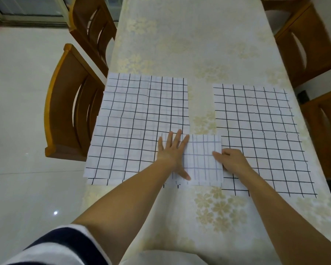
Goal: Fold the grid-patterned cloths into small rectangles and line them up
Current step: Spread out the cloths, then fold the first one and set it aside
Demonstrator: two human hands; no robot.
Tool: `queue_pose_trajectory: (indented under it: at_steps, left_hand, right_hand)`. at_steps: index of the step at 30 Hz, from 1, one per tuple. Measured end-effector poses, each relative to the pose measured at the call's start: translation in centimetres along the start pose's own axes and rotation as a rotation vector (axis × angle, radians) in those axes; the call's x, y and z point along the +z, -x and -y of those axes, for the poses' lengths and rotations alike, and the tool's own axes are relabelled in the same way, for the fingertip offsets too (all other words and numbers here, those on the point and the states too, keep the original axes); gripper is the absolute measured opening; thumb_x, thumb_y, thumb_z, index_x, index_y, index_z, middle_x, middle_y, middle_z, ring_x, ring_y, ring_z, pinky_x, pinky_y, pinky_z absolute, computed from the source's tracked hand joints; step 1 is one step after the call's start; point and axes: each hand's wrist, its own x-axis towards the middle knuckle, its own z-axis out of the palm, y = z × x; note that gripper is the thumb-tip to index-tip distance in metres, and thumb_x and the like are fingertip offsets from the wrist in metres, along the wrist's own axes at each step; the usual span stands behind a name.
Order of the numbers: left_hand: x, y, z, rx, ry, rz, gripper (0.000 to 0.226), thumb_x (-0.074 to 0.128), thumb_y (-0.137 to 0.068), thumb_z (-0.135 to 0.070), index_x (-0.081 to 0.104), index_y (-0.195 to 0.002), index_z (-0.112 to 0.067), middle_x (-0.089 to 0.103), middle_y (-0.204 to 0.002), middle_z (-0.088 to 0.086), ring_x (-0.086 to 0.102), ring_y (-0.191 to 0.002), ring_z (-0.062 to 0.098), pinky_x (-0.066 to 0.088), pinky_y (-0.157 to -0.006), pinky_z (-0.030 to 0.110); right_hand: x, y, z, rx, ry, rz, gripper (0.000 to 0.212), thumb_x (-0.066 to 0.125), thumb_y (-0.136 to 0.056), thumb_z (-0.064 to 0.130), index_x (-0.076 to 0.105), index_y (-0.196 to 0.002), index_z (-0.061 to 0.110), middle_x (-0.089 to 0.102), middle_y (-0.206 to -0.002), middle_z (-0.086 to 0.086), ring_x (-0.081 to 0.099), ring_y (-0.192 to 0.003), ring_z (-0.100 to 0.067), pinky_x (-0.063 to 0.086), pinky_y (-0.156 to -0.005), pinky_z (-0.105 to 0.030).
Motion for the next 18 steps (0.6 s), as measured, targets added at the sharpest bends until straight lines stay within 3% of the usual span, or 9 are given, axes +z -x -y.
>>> queue_pose_trajectory:
  at_steps: [3, 7, 14, 18]
  left_hand:
    - [-0.1, -0.1, -0.1, -0.009, 0.011, 0.018, 0.159, 0.081, -0.054, -0.077, -0.038, -0.148, -0.029, -0.049, -0.152, 0.003, -0.042, -0.142, 0.032, -0.014, -0.114, 0.069]
    - [0.1, -0.2, 0.0, -0.008, 0.017, 0.006, 0.16, 0.08, -0.052, -0.078, -0.038, -0.148, -0.03, -0.05, -0.152, 0.002, -0.042, -0.142, 0.032, -0.014, -0.115, 0.068]
    - [0.1, 0.2, 0.0, 0.003, 0.024, -0.024, 0.16, 0.08, -0.051, -0.079, -0.035, -0.15, -0.03, -0.047, -0.154, 0.001, -0.038, -0.144, 0.031, -0.013, -0.116, 0.067]
    - [-0.5, 0.7, 0.5, 0.076, 0.159, -0.132, 0.152, 0.086, -0.057, -0.066, -0.02, -0.158, -0.024, -0.032, -0.163, 0.003, -0.027, -0.15, 0.032, -0.006, -0.121, 0.061]
  right_hand:
    - [0.5, 0.5, -0.6, -0.032, 0.038, -0.088, 0.038, 0.065, -0.095, 0.029, 0.044, -0.066, 0.015, 0.037, -0.055, 0.0, 0.041, -0.058, -0.021, 0.042, -0.066, -0.032]
    - [1.1, 2.3, 1.8, -0.179, 0.121, -0.186, 0.027, 0.055, -0.099, 0.025, 0.049, -0.078, 0.01, 0.038, -0.06, 0.0, 0.035, -0.056, -0.016, 0.031, -0.055, -0.028]
    - [2.8, 5.1, 5.5, -0.376, 0.179, -0.169, 0.026, 0.052, -0.1, 0.03, 0.045, -0.084, 0.012, 0.045, -0.067, 0.0, 0.038, -0.057, -0.015, 0.032, -0.053, -0.03]
    - [3.5, 5.4, 7.0, -0.387, 0.227, -0.162, 0.02, 0.053, -0.099, 0.032, 0.049, -0.087, 0.017, 0.052, -0.069, 0.002, 0.046, -0.058, -0.014, 0.036, -0.052, -0.027]
